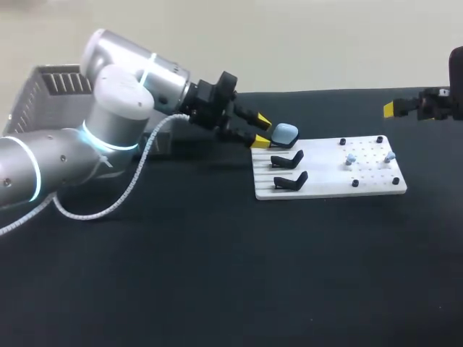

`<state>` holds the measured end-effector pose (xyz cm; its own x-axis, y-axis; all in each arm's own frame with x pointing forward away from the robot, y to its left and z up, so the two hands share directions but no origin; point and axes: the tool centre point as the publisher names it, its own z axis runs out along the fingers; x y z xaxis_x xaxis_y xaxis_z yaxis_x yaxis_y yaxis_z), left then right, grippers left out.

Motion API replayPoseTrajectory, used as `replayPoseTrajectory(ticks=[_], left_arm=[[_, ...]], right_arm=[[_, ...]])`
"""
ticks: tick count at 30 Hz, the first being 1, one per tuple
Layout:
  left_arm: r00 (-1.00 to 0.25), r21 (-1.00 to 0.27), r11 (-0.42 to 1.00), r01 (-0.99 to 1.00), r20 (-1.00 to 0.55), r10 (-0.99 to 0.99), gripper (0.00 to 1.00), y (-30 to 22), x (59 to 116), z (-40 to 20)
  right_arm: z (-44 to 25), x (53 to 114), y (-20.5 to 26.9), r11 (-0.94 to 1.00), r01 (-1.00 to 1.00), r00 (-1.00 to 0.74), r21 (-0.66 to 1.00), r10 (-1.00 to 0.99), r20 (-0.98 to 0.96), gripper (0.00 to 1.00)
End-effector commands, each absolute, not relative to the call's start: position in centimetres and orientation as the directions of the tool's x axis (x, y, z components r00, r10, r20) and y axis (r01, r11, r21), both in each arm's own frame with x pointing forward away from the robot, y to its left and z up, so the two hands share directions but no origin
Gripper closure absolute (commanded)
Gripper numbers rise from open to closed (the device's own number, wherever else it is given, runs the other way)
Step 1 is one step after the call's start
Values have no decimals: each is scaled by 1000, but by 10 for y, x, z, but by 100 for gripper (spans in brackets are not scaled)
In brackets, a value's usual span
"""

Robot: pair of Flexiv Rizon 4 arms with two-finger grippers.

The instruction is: Pick up each earbud case from the left stands, insert the matching earbuds, close the lid, and place the case in the box.

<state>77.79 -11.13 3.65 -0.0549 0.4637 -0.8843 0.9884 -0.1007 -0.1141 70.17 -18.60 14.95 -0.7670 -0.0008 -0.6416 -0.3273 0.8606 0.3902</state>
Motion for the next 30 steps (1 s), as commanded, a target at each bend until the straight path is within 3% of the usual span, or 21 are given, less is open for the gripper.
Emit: replayPoseTrajectory(ticks=[1,5,18,30], left_arm=[[-55,-120,-110,987,-881,470,27,-117,784,34],[-46,-116,-123,986,-882,469,27,-122,786,35],[-48,-121,-127,984,-883,467,40,-126,787,32],[-37,-113,-139,984,-887,460,41,-129,784,32]], right_arm=[[150,701,-186,861,-327,-767,389,-1,-642,0],[150,701,-186,861,-327,-767,389,-1,-642,0],[150,701,-186,861,-327,-767,389,-1,-642,0],[150,701,-186,861,-327,-767,389,-1,-642,0]])
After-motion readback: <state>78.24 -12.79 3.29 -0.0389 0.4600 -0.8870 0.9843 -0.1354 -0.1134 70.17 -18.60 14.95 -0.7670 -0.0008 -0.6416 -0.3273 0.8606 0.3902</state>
